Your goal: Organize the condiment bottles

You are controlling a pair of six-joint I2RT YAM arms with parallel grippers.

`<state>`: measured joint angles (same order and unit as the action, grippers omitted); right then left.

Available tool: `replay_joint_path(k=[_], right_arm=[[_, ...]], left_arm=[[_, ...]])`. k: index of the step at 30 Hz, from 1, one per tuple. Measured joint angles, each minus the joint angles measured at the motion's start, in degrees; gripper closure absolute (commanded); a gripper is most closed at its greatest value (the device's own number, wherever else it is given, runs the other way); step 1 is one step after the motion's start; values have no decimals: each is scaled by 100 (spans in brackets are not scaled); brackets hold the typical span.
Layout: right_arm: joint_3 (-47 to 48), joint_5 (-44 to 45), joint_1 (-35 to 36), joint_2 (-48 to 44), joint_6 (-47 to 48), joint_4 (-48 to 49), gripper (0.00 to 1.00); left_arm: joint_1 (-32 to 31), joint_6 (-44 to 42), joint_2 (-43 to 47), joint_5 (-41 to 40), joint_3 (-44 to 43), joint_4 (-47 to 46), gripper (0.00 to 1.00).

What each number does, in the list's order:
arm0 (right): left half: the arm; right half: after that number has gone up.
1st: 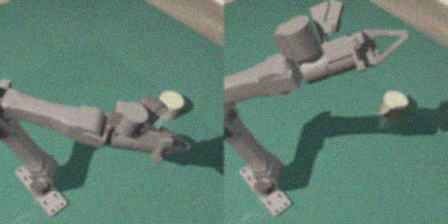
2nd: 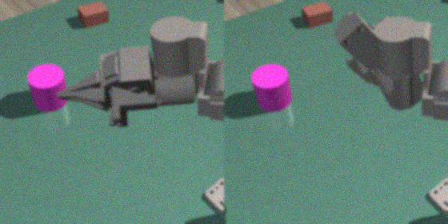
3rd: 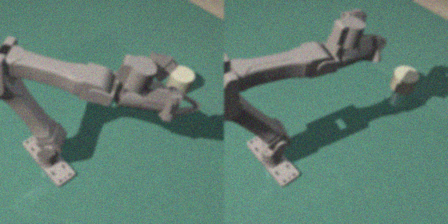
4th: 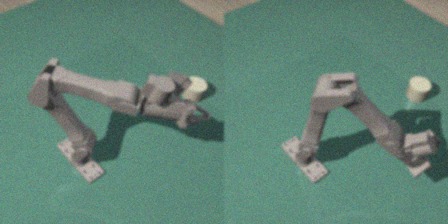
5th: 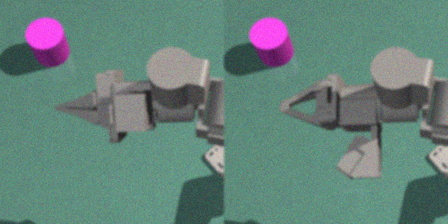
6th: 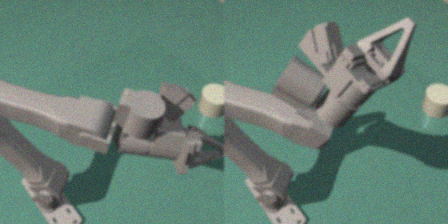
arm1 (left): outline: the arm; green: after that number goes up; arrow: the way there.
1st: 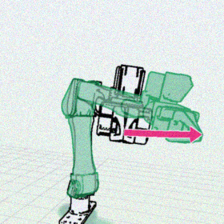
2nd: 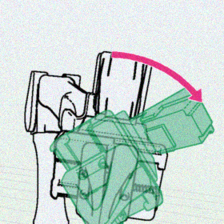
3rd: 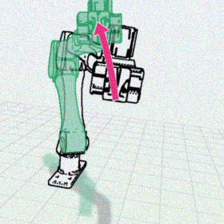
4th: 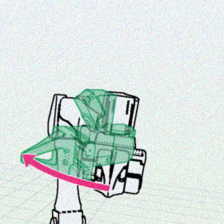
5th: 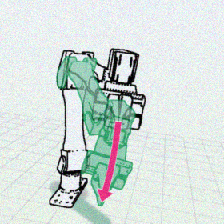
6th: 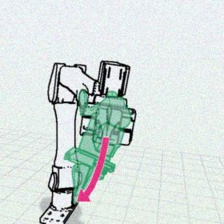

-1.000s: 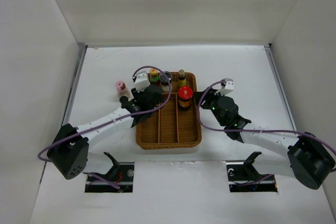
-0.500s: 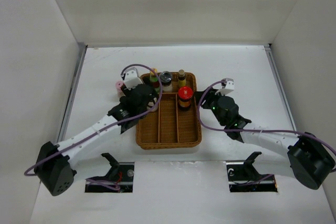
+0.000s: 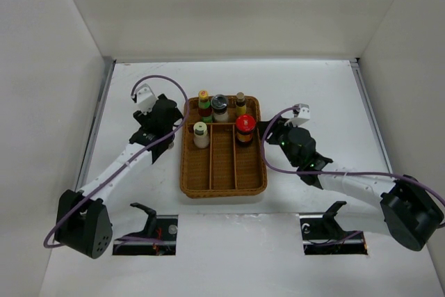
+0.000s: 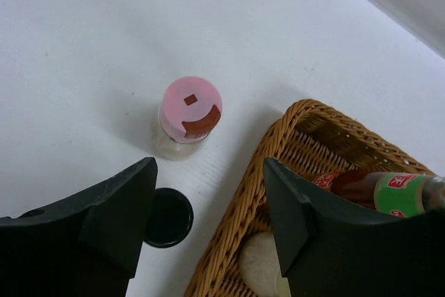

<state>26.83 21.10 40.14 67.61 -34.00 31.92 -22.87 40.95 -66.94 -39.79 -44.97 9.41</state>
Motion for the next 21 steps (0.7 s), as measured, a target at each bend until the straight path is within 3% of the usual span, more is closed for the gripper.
replay_joint_path(k=[21], right_arm=[[2,2,2,138,52,-17,44]], left_arm=[[297,26,-216,645,629,229,53]])
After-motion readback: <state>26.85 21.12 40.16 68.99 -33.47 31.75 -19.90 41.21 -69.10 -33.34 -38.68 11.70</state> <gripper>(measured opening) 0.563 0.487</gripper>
